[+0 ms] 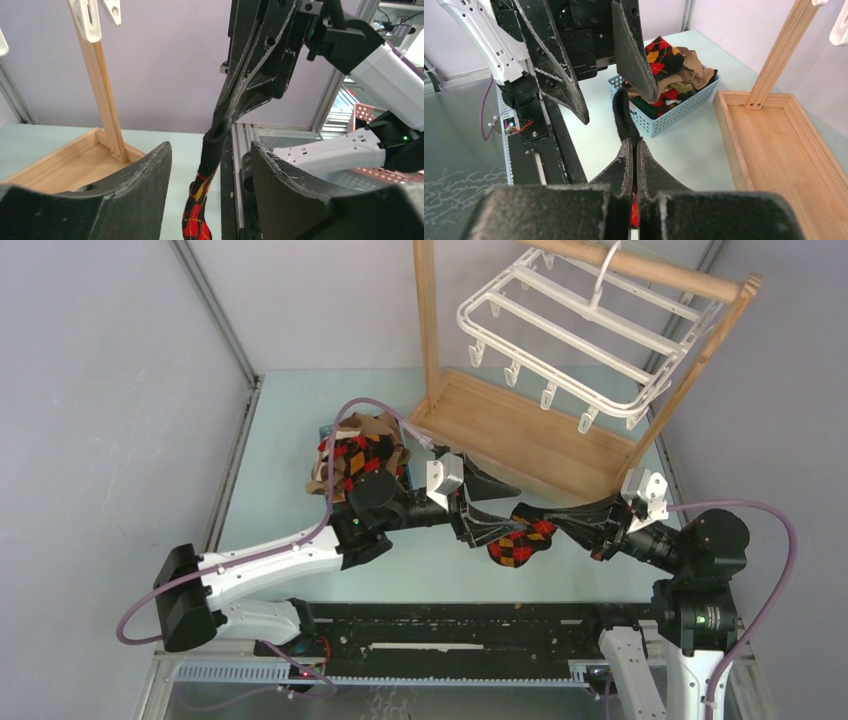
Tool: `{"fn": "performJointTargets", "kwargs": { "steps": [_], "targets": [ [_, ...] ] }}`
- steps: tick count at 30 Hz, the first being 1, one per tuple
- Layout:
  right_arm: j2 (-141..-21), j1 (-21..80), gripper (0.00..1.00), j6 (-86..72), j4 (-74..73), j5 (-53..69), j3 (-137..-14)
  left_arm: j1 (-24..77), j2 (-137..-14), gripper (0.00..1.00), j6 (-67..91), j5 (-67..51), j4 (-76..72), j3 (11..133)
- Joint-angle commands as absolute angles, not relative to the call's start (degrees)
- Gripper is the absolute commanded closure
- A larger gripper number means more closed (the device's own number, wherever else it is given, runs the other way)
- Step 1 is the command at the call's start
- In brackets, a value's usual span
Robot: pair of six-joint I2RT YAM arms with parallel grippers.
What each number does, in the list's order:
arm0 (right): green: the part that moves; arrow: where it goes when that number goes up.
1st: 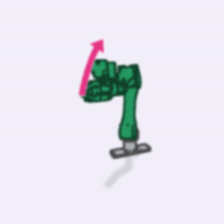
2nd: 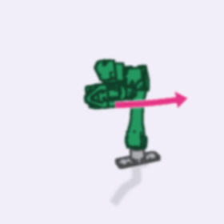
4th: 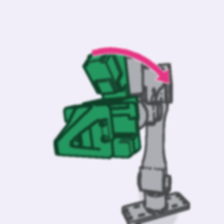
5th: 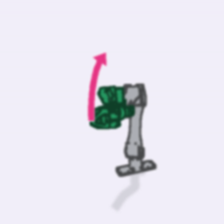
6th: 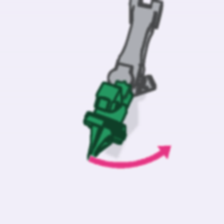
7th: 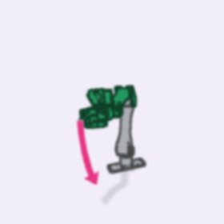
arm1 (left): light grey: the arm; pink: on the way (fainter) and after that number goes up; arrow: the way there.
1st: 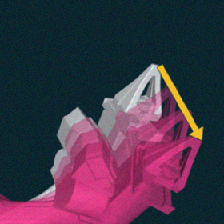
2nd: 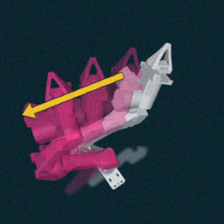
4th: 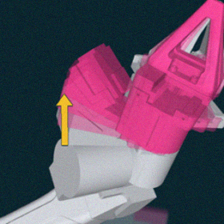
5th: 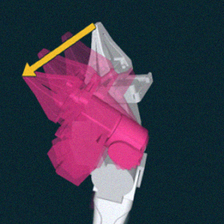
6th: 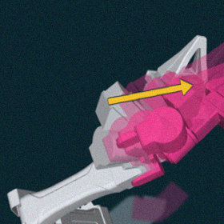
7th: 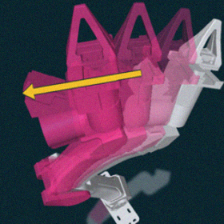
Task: Clip the socks to the hanger
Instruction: Pick up the sock from the bin.
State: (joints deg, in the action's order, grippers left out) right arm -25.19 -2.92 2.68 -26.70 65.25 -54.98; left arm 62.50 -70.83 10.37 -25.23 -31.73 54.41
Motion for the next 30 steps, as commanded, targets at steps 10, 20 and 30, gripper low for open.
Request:
{"fn": "performJointTargets", "kwargs": {
  "steps": [10,20,30],
  "targets": [
    [-26.2,-5.3,1.0,-8.7,-17.0,65.4,-57.0,62.8,-72.9,0.44,16.1,-25.8,-43.2,54.1],
    [-26.8,-5.5,1.0,-10.8,-15.8,65.6,-57.7,62.8,-73.8,0.63,17.0,-26.9,-44.4,55.3],
    [-27.1,-5.8,1.0,-11.4,-15.8,65.6,-58.2,62.8,-74.0,0.62,18.5,-28.4,-46.2,55.9]
  ]
}}
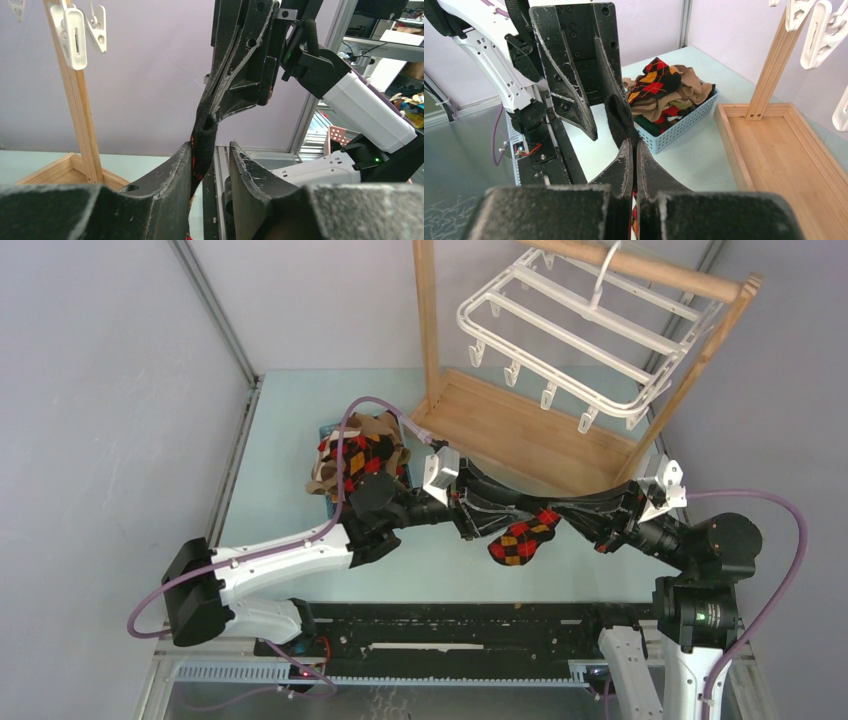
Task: Clip the socks to the hanger
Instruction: Pick up the sock from the bin.
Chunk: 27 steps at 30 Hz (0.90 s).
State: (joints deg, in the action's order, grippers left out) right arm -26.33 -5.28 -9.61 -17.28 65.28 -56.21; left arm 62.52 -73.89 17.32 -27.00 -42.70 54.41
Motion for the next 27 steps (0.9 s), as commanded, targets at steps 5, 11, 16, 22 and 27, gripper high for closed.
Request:
{"fn": "performJointTargets", "kwargs": {
  "steps": [5,11,16,22,27],
  "targets": [
    [-27.1,-5.8,1.0,-11.9,-15.5,65.7,-58.2,62.8,-74.2,0.72,18.9,-29.4,-46.8,56.7],
    [-27.2,-6.0,1.0,-12.7,-14.8,65.7,-58.1,62.8,-74.2,1.0,18.8,-29.2,-46.8,57.0],
    [-26.8,-6.3,0.89,-11.5,-16.6,65.2,-58.2,62.5,-73.1,1.0,17.2,-27.4,-45.6,56.2],
    [-25.0,-10.3,0.56,-8.7,-21.3,63.0,-58.1,59.7,-69.4,1.0,13.4,-26.7,-39.7,53.7],
    [-23.7,-12.3,0.35,-6.1,-19.6,57.6,-56.7,57.8,-66.6,1.0,10.0,-26.9,-34.8,52.8]
  ]
}}
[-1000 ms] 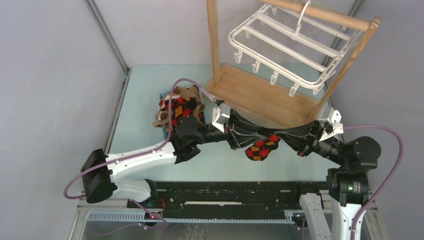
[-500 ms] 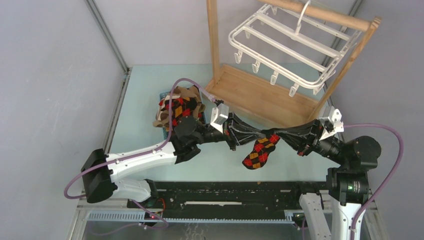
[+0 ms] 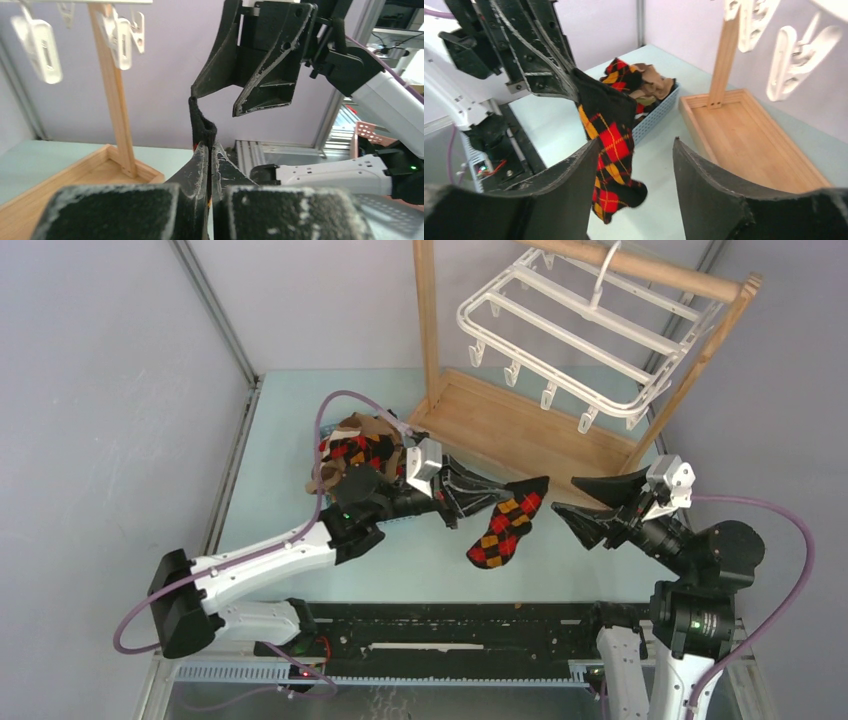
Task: Clip the socks to the hanger
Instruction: Pick up the sock from the bin, then open the clamp at the hanger.
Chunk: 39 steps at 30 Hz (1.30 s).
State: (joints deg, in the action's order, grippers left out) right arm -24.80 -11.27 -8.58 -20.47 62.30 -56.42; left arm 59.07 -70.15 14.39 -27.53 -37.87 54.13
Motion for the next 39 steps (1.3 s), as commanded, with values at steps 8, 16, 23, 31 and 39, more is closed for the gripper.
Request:
{"fn": "performJointTargets", "kwargs": {
  "steps": [8,16,23,31,39],
  "targets": [
    [-25.5,-12.8,0.15,-9.7,-7.2,51.1,-52.7,55.3,-67.2,1.0,7.2,-30.9,-30.5,55.4],
    [-30.6,-12.8,0.13,-13.8,2.7,49.8,-52.5,53.7,-68.5,1.0,6.6,-33.4,-30.5,56.6],
    [-33.6,-12.2,0.15,-16.4,9.8,48.2,-51.1,52.4,-69.8,1.0,6.6,-35.6,-30.4,57.8],
    [-33.9,-6.5,0.15,-12.4,14.3,43.3,-48.5,51.2,-71.3,1.0,7.1,-36.9,-30.4,59.3],
    [-34.9,-4.8,0.18,-14.5,19.4,36.2,-46.8,50.5,-72.6,1.0,7.7,-37.5,-28.9,61.7]
  ]
}}
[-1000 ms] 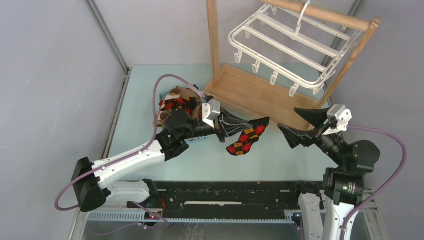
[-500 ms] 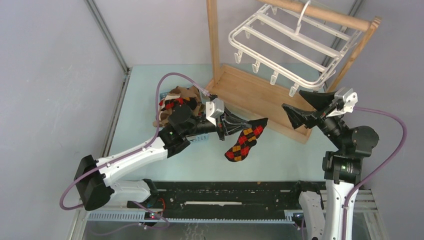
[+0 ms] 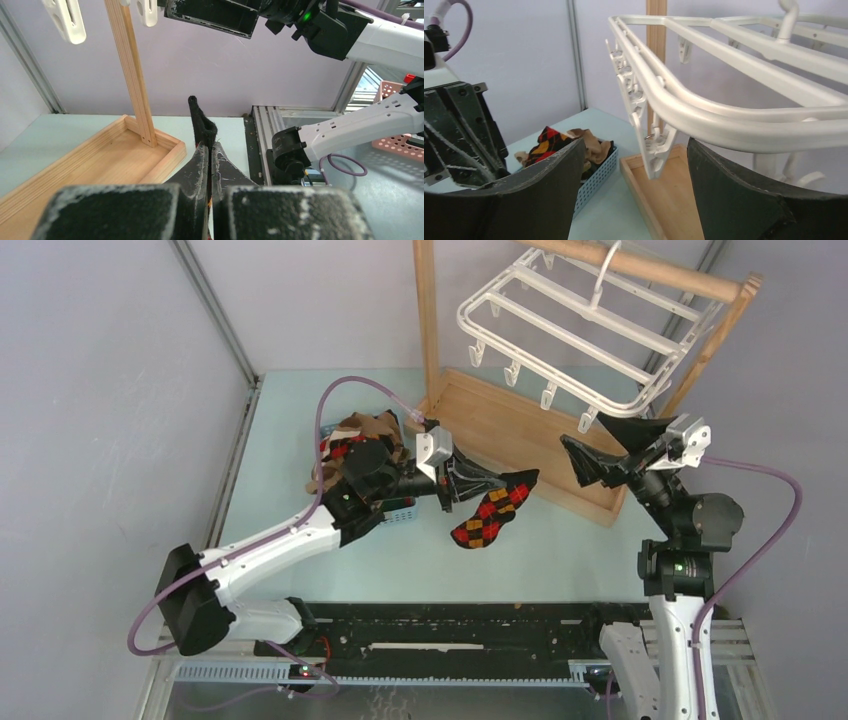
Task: Clip the socks to the hanger
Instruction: Open the clamp at the hanger.
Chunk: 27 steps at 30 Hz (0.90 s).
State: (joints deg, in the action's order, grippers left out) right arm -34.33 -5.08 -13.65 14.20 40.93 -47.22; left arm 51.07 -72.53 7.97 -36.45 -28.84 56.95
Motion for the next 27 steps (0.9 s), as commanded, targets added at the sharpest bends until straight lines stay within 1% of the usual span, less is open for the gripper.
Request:
{"fn": "performJointTargets", "kwargs": {
  "steps": [1,12,27],
  "targets": [
    [-35.1,-4.8,0.18,-15.1,20.4,36.1,-46.6,50.5,-72.8,1.0,7.8,-37.4,-28.8,61.9],
    [-37.4,-4.6,0.24,-19.5,28.2,37.1,-45.7,50.5,-74.8,1.0,8.9,-37.6,-28.2,64.5],
    [-39.4,-3.5,0.37,-21.2,29.8,36.3,-45.7,50.4,-75.8,1.0,10.0,-37.5,-28.4,65.5]
  ]
}}
